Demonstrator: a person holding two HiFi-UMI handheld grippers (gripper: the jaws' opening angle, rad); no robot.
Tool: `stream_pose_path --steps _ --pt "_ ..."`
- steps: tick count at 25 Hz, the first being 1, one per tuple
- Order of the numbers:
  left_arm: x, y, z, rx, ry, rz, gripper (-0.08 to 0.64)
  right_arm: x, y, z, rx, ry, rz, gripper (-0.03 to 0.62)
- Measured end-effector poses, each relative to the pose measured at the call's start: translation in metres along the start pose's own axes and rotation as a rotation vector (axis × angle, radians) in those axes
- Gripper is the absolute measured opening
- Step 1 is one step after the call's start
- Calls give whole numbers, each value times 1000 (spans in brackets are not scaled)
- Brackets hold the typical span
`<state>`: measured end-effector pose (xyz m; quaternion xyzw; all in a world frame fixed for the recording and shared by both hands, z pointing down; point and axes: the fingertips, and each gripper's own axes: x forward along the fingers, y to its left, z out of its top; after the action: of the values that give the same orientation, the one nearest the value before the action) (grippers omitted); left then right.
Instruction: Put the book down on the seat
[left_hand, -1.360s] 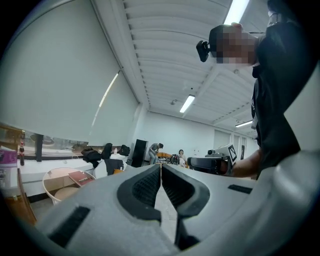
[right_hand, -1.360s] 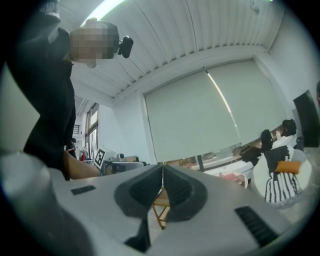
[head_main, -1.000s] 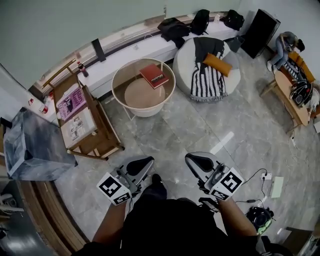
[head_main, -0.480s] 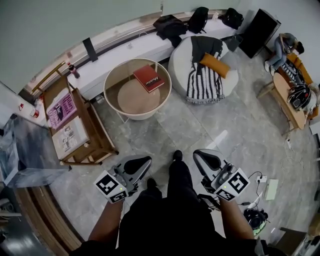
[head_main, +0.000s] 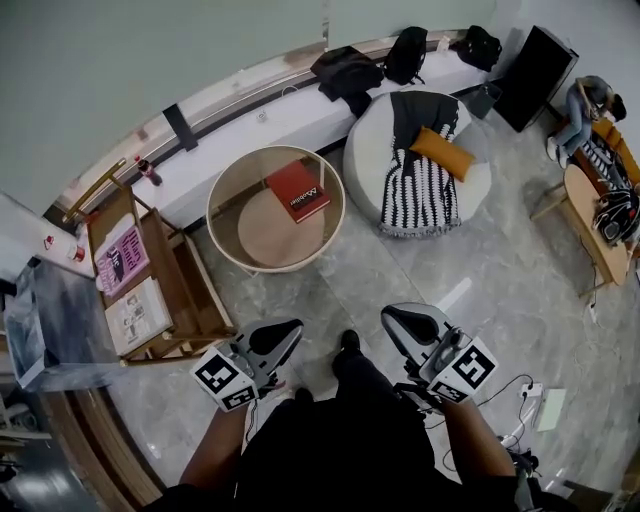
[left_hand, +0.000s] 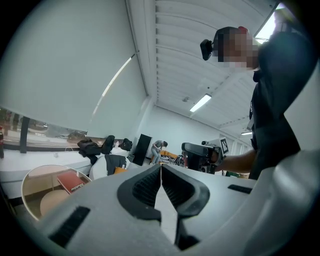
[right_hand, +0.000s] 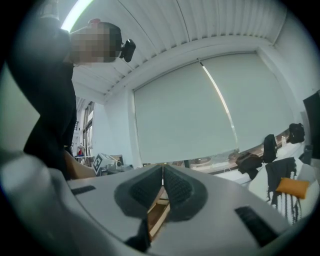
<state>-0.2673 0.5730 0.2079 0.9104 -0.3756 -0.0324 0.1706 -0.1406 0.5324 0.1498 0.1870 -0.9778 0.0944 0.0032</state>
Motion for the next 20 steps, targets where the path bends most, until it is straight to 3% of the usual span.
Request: stream_pose_path --steps 10,20 --pt "98 36 56 33 -21 67 29 32 -76 24 21 11 221 28" --pt "124 70 57 -8 -26 125 29 40 -125 20 65 12 238 28"
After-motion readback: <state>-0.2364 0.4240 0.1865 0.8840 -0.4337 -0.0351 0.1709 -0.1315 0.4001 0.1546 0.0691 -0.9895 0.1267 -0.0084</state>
